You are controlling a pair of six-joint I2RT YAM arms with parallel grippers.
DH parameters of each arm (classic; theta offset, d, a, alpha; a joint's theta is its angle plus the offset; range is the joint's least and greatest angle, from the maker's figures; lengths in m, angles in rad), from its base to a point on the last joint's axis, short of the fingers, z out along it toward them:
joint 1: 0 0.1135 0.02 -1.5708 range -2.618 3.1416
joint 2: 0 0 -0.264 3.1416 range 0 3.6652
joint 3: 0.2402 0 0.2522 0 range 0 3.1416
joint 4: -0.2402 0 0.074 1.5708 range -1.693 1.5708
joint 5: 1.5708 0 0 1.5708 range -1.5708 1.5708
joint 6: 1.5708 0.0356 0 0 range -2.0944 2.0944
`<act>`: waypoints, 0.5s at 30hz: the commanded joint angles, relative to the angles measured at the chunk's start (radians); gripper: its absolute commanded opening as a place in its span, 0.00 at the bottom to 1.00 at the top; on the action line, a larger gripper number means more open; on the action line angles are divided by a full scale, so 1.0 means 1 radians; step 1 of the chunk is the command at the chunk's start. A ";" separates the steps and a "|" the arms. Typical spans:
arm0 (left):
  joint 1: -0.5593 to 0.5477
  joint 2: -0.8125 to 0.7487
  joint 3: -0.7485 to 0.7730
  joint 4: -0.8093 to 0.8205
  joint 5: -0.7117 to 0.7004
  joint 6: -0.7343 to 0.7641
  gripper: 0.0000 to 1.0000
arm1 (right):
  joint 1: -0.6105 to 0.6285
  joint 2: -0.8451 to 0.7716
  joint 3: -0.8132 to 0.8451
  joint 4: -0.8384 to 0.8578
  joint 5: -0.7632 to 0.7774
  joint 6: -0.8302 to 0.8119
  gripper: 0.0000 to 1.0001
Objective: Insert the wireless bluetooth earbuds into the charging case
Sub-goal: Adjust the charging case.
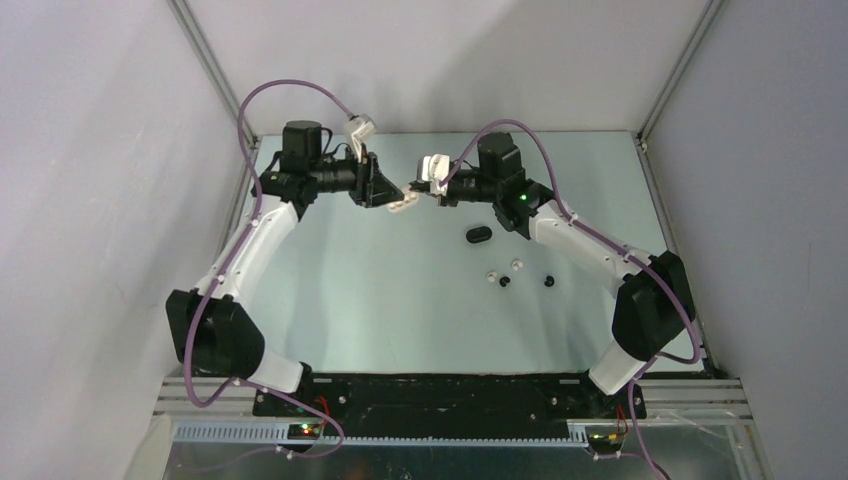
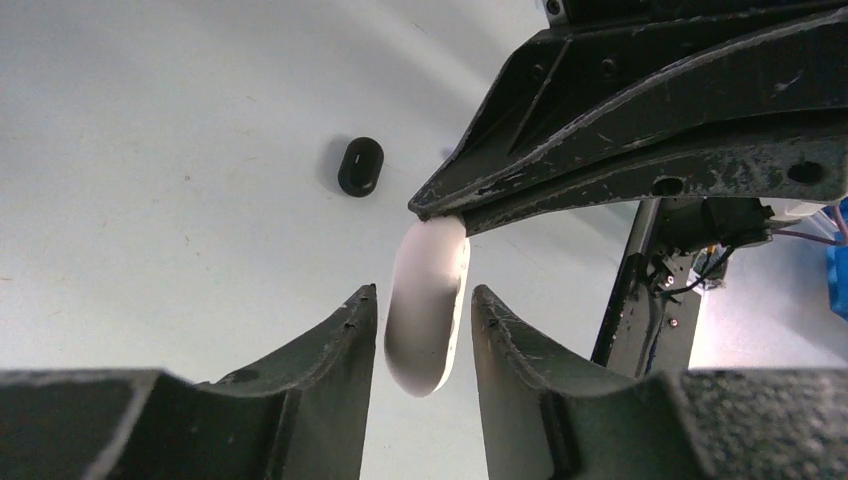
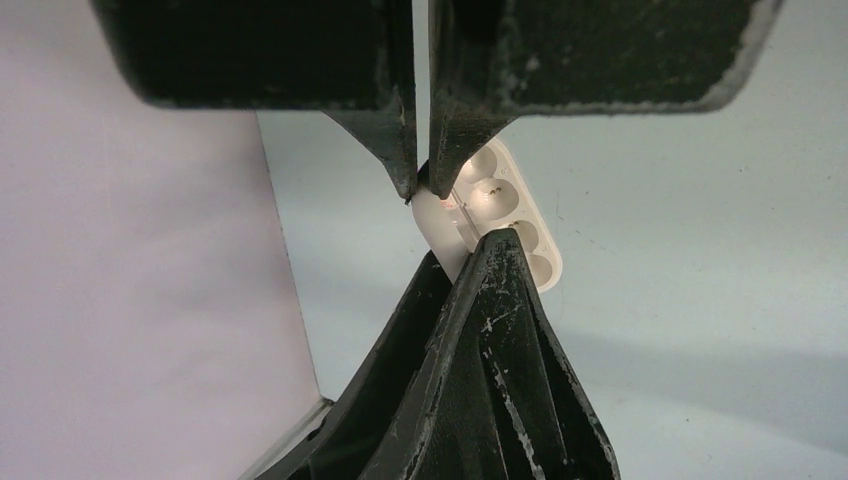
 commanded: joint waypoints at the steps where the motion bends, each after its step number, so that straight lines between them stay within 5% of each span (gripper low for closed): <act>1: 0.002 0.011 0.008 -0.005 -0.002 0.034 0.44 | 0.004 -0.044 0.004 0.049 0.002 0.005 0.00; 7: 0.002 0.021 0.014 -0.007 0.002 0.042 0.41 | 0.006 -0.041 0.004 0.051 0.000 0.008 0.00; 15: 0.002 0.020 0.024 -0.006 0.028 0.047 0.20 | 0.011 -0.038 0.004 0.032 -0.001 -0.009 0.00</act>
